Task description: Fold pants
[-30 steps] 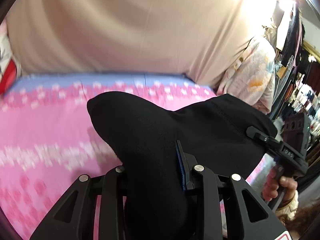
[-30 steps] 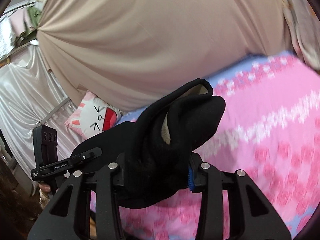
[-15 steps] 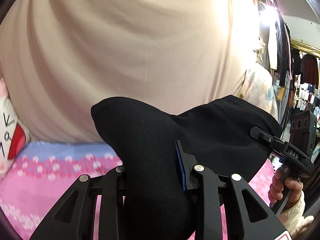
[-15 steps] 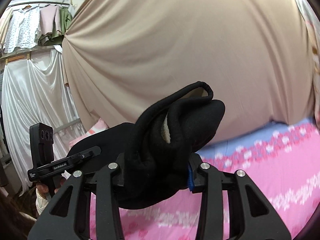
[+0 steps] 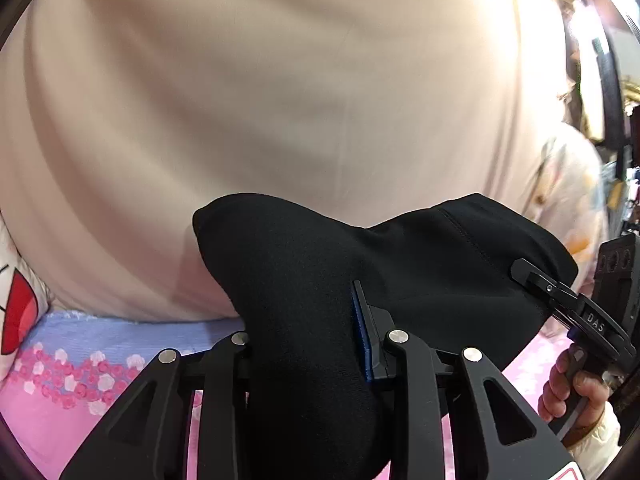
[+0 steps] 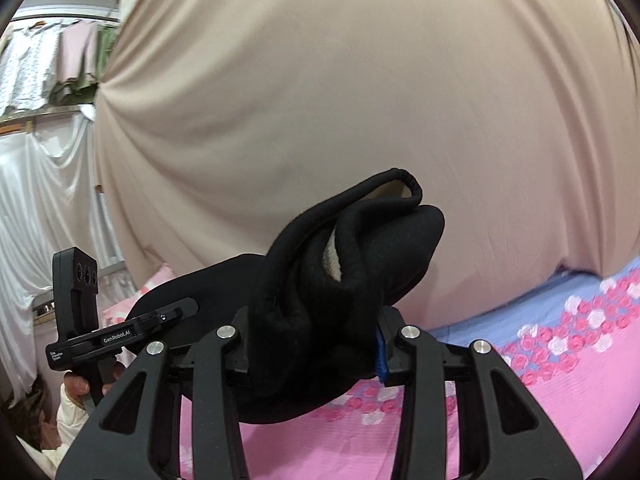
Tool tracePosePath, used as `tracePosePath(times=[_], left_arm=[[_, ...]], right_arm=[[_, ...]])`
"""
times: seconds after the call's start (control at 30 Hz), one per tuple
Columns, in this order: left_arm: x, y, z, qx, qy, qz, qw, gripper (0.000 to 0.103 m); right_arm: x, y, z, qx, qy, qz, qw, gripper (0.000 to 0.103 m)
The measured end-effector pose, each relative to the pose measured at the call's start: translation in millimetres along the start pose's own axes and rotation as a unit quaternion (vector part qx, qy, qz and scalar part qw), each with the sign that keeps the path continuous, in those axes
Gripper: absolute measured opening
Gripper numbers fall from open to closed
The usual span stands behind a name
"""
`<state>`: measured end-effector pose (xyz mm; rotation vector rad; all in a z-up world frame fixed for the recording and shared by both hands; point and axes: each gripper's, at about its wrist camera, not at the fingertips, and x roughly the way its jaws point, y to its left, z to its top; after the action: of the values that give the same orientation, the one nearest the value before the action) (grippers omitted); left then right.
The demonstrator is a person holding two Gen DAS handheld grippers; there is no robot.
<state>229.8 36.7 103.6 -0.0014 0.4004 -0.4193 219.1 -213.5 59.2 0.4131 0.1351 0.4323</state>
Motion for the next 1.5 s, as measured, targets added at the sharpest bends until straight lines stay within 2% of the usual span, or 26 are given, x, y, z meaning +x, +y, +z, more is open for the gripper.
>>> tracePosePath(times=[0.23, 0.4, 0.57, 0.83, 0.93, 1.0, 1.03, 1.07, 1.1, 1.13, 1.2, 1.23, 1.27, 1.33, 1.37, 1.4, 1.43, 1.5], left_arm=[[96, 25, -45, -0.016, 0.092, 0.021, 0.9954, 0.025], [154, 45, -99, -0.042, 0.184, 0.023, 0.9817, 0.026], [156, 47, -135, -0.047, 0.209, 0.02, 0.9766, 0.028], [136, 42, -148, -0.054, 0.212, 0.004, 0.9757, 0.028], [140, 44, -156, -0.068, 0.211, -0.001, 0.9751, 0.033], [145, 49, -160, -0.082, 0.209, 0.006, 0.9745, 0.043], [146, 51, -162, -0.087, 0.205, 0.016, 0.9748, 0.055], [148, 54, -162, -0.091, 0.201, 0.029, 0.9749, 0.072], [150, 58, -164, -0.096, 0.198, 0.054, 0.974, 0.082], [150, 62, -166, -0.106, 0.195, 0.071, 0.9725, 0.096], [144, 72, -167, -0.135, 0.183, 0.07, 0.9712, 0.097], [136, 77, -165, -0.146, 0.18, 0.081, 0.9694, 0.096], [128, 82, -163, -0.151, 0.177, 0.097, 0.9677, 0.096], [97, 95, -156, -0.156, 0.158, 0.153, 0.9629, 0.094], [80, 100, -153, -0.155, 0.147, 0.187, 0.9587, 0.09], [57, 106, -148, -0.155, 0.129, 0.223, 0.9536, 0.089], [41, 107, -142, -0.154, 0.114, 0.237, 0.9525, 0.089], [21, 97, -122, -0.145, 0.098, 0.227, 0.9581, 0.089]], right_arm=[[63, -69, -56, 0.057, 0.069, -0.037, 0.995, 0.038], [91, -114, -108, 0.112, 0.157, -0.072, 0.979, 0.038], [87, -134, -136, 0.155, 0.205, -0.086, 0.963, 0.039], [62, -141, -152, 0.209, 0.216, -0.077, 0.951, 0.039], [62, -143, -156, 0.207, 0.219, -0.08, 0.95, 0.039], [66, -144, -155, 0.205, 0.223, -0.082, 0.95, 0.043], [67, -142, -153, 0.199, 0.225, -0.082, 0.95, 0.044], [68, -140, -153, 0.193, 0.225, -0.084, 0.951, 0.046], [68, -139, -152, 0.191, 0.225, -0.083, 0.952, 0.048], [67, -138, -152, 0.191, 0.223, -0.08, 0.953, 0.05], [52, -142, -147, 0.212, 0.196, -0.086, 0.954, 0.065], [36, -149, -143, 0.232, 0.171, -0.098, 0.952, 0.068], [23, -154, -140, 0.247, 0.154, -0.11, 0.951, 0.075], [-14, -162, -132, 0.271, 0.106, -0.148, 0.945, 0.078], [-39, -159, -122, 0.262, 0.075, -0.149, 0.95, 0.076], [-49, -153, -115, 0.245, 0.069, -0.142, 0.957, 0.064], [-56, -141, -105, 0.217, 0.068, -0.137, 0.964, 0.061], [-53, -101, -81, 0.14, 0.07, -0.125, 0.98, 0.056]])
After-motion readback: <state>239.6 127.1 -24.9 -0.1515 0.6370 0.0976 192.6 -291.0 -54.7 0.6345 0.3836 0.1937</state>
